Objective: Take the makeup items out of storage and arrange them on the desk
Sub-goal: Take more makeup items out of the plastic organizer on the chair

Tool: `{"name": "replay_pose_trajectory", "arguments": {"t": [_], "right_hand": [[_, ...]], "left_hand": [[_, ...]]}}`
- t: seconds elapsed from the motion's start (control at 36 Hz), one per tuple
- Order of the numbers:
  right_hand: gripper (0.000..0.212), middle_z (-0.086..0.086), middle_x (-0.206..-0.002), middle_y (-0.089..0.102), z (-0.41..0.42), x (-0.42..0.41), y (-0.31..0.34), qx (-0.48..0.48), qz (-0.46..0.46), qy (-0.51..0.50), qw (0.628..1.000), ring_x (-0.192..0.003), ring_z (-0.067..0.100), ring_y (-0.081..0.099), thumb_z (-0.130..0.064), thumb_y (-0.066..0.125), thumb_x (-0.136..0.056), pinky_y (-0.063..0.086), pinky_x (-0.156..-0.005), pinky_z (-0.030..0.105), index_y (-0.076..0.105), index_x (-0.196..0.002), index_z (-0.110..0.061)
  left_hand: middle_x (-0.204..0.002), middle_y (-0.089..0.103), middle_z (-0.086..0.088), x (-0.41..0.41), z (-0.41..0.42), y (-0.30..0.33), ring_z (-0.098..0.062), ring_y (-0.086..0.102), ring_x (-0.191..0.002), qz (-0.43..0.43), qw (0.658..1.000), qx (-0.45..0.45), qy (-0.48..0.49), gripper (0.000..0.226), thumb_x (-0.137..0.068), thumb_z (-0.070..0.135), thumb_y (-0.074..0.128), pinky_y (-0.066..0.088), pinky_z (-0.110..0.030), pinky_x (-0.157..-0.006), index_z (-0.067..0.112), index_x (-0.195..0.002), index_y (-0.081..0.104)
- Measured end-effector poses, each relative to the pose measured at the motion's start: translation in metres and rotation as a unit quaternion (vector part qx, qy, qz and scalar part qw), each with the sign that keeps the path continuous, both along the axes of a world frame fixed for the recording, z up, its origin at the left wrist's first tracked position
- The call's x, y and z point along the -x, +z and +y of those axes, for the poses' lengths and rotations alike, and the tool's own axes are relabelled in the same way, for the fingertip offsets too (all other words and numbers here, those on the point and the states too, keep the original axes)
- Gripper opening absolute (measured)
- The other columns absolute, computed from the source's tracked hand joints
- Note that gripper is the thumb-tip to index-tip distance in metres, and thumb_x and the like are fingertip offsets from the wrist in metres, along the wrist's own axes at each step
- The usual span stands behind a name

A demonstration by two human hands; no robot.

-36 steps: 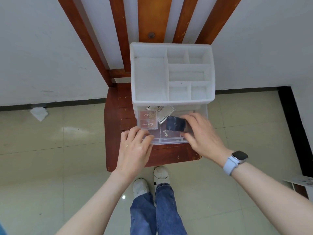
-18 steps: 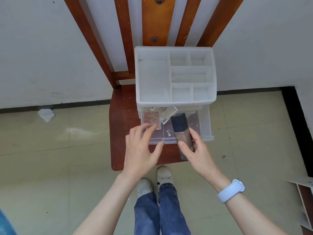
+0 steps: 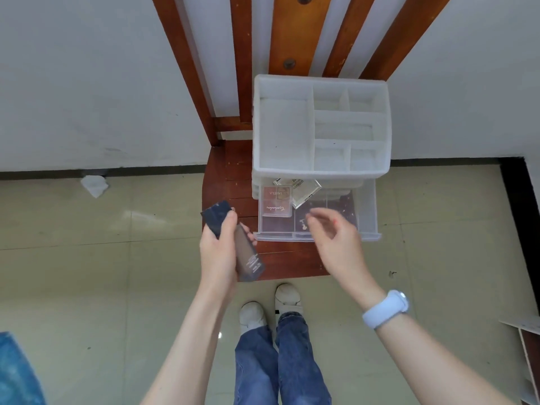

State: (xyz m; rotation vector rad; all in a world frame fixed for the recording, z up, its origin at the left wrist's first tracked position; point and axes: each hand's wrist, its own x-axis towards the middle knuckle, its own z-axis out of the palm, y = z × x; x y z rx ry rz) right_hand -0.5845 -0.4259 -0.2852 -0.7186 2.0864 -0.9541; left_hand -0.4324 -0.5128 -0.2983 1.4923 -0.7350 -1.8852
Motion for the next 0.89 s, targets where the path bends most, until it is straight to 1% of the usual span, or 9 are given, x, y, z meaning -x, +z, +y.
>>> {"name": "replay_pose_trajectory", "arguments": {"t": [0.11, 0.19, 0.28, 0.42, 0.56, 0.67, 0.75, 0.83, 0.89], "right_hand": [[0.059, 0.013, -0.131, 0.048, -0.032, 0.023, -0.030, -0.115, 0.124, 0.021, 0.985, -0.124, 0.028, 0.040, -0.037, 0.060, -0.086, 0.031, -0.102, 0.034, 0.043, -0.133, -0.006], [0.086, 0.012, -0.145, 0.032, -0.052, 0.025, -0.046, -0.168, 0.150, 0.062, 0.972, -0.134, 0.030, 0.025, -0.052, 0.065, -0.077, 0.024, -0.108, 0.040, 0.029, -0.140, -0.007], [0.101, 0.008, -0.149, 0.022, -0.065, 0.016, -0.055, -0.211, 0.171, 0.073, 0.960, -0.134, 0.032, 0.019, -0.061, 0.066, -0.071, 0.024, -0.107, 0.046, 0.019, -0.143, -0.009], [0.097, 0.015, -0.143, 0.025, -0.069, 0.007, -0.053, -0.248, 0.208, 0.050, 0.945, -0.131, 0.035, 0.022, -0.060, 0.069, -0.069, 0.027, -0.104, 0.049, 0.025, -0.137, -0.008], [0.084, 0.016, -0.133, 0.028, -0.069, 0.004, -0.048, -0.186, 0.140, 0.015, 0.972, -0.126, 0.035, 0.029, -0.044, 0.077, -0.070, 0.028, -0.104, 0.037, 0.035, -0.130, -0.003], [0.067, 0.012, -0.128, 0.040, -0.066, -0.002, -0.046, -0.137, 0.037, -0.020, 0.990, -0.117, 0.029, 0.045, -0.027, 0.074, -0.077, 0.037, -0.094, 0.030, 0.038, -0.128, -0.002], [0.060, 0.004, -0.117, 0.053, -0.060, -0.005, -0.046, -0.135, -0.011, -0.032, 0.990, -0.111, 0.024, 0.050, -0.027, 0.071, -0.080, 0.036, -0.085, 0.025, 0.041, -0.128, -0.008], [0.037, -0.010, -0.094, 0.055, -0.051, -0.006, -0.043, -0.117, -0.016, -0.040, 0.992, -0.097, 0.019, 0.056, -0.026, 0.071, -0.080, 0.039, -0.068, 0.018, 0.047, -0.108, -0.016], [0.042, -0.004, -0.102, 0.060, -0.045, -0.006, -0.040, -0.105, -0.018, -0.050, 0.993, -0.097, 0.018, 0.057, -0.027, 0.069, -0.081, 0.042, -0.073, 0.020, 0.050, -0.115, -0.013]], "left_hand": [[-0.064, 0.059, -0.002, -0.016, -0.002, -0.015, -0.014, 0.055, -0.051, -0.062, 0.995, -0.052, -0.057, 0.014, -0.092, 0.027, 0.057, 0.049, -0.027, -0.050, 0.014, -0.090, 0.052], [-0.081, 0.069, -0.003, -0.017, 0.001, -0.022, -0.013, 0.060, -0.055, -0.066, 0.992, -0.076, -0.076, 0.014, -0.092, 0.027, 0.058, 0.050, -0.027, -0.050, 0.013, -0.095, 0.055], [-0.096, 0.071, -0.004, -0.011, 0.003, -0.024, -0.017, 0.070, -0.073, -0.039, 0.991, -0.120, -0.045, 0.016, -0.091, 0.028, 0.059, 0.052, -0.027, -0.052, 0.016, -0.102, 0.057], [-0.099, 0.070, -0.010, -0.001, 0.002, -0.023, -0.021, 0.071, -0.083, -0.032, 0.990, -0.136, -0.023, 0.018, -0.092, 0.027, 0.058, 0.054, -0.028, -0.058, 0.013, -0.105, 0.057], [-0.098, 0.071, -0.008, -0.001, 0.001, -0.024, -0.020, 0.071, -0.084, -0.041, 0.990, -0.132, -0.018, 0.016, -0.092, 0.028, 0.058, 0.053, -0.028, -0.058, 0.016, -0.103, 0.057], [-0.098, 0.072, -0.006, -0.002, 0.002, -0.024, -0.020, 0.070, -0.085, -0.036, 0.990, -0.131, -0.020, 0.018, -0.093, 0.028, 0.057, 0.054, -0.027, -0.057, 0.017, -0.106, 0.056], [-0.099, 0.072, -0.007, -0.003, 0.003, -0.023, -0.020, 0.070, -0.086, -0.035, 0.990, -0.131, -0.025, 0.020, -0.092, 0.028, 0.057, 0.054, -0.028, -0.059, 0.016, -0.109, 0.056], [-0.101, 0.071, -0.007, -0.003, 0.003, -0.021, -0.020, 0.069, -0.087, -0.032, 0.990, -0.136, -0.031, 0.023, -0.092, 0.028, 0.058, 0.054, -0.030, -0.062, 0.016, -0.111, 0.055], [-0.101, 0.071, -0.006, -0.004, 0.003, -0.019, -0.021, 0.069, -0.089, -0.034, 0.989, -0.138, -0.037, 0.023, -0.092, 0.028, 0.058, 0.055, -0.032, -0.066, 0.016, -0.111, 0.056]]}}
